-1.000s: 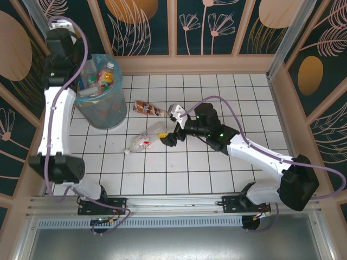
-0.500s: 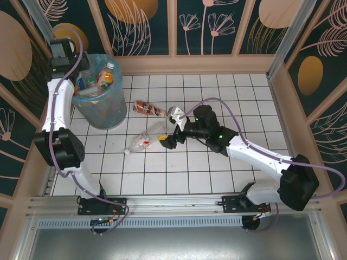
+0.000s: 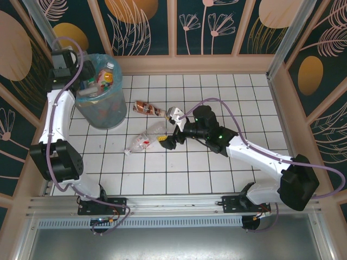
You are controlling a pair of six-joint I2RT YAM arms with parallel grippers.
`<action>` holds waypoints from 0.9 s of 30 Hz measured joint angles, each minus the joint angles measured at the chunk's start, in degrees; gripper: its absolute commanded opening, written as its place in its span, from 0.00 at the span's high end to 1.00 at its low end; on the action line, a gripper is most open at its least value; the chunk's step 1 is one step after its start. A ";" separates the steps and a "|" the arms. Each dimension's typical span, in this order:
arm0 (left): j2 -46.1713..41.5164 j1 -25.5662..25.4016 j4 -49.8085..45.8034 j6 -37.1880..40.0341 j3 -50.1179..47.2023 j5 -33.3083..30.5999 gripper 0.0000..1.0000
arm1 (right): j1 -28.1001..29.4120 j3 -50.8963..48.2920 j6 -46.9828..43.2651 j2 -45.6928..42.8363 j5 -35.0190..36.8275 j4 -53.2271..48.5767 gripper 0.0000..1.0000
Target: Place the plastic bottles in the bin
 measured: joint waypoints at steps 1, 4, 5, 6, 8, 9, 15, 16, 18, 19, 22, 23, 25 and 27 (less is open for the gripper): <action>1.14 0.00 -0.87 -0.50 3.15 -0.63 0.23 | 0.07 0.00 0.00 0.00 0.00 0.02 0.01; 5.14 0.00 -1.84 -1.95 11.50 -2.21 0.23 | 0.20 0.00 0.00 0.00 0.02 0.02 0.01; 6.19 0.00 -2.08 -2.40 12.90 -2.51 0.23 | 0.20 0.00 0.00 0.00 0.02 0.04 0.01; 7.10 0.00 -2.36 -2.82 13.55 -2.60 0.22 | 0.26 0.00 -0.02 0.00 0.02 0.09 0.01; 8.87 0.00 -3.54 -3.63 13.62 -2.58 0.22 | 0.31 -0.02 -0.09 0.00 0.04 0.15 0.01; 9.90 0.00 -4.35 -4.02 13.62 -2.56 0.22 | 0.35 -0.04 -0.11 0.00 0.07 0.17 0.01; 14.43 -0.11 -7.23 -5.53 13.62 -1.16 0.28 | 0.37 -1.86 -0.15 -1.40 0.70 0.28 0.01; 14.78 -0.11 -7.54 -5.57 13.62 -0.87 0.30 | 0.37 -2.27 -0.17 -1.73 0.70 0.35 0.01; 15.10 -0.13 -8.04 -5.70 13.62 -0.44 0.38 | 0.37 -2.97 -0.17 -2.21 0.72 0.37 0.01; 15.10 -0.17 -8.28 -5.70 13.62 -0.15 0.42 | 0.37 -3.21 -0.17 -2.32 0.72 0.37 0.01; 15.02 -0.26 -8.28 -5.29 13.90 0.50 0.52 | 0.37 -3.67 -0.15 -2.38 1.01 0.37 0.01; 14.91 -0.26 -8.31 -5.03 13.90 0.63 0.55 | 0.37 -3.76 -0.17 -2.38 1.14 0.37 0.01; 14.34 -0.26 -8.17 -4.09 13.66 0.74 0.57 | 0.37 -3.80 -0.15 -2.38 1.36 0.37 0.01; 12.83 -0.26 -7.26 -2.89 12.63 0.70 0.58 | 0.37 -3.80 -0.15 -2.49 1.57 0.37 0.01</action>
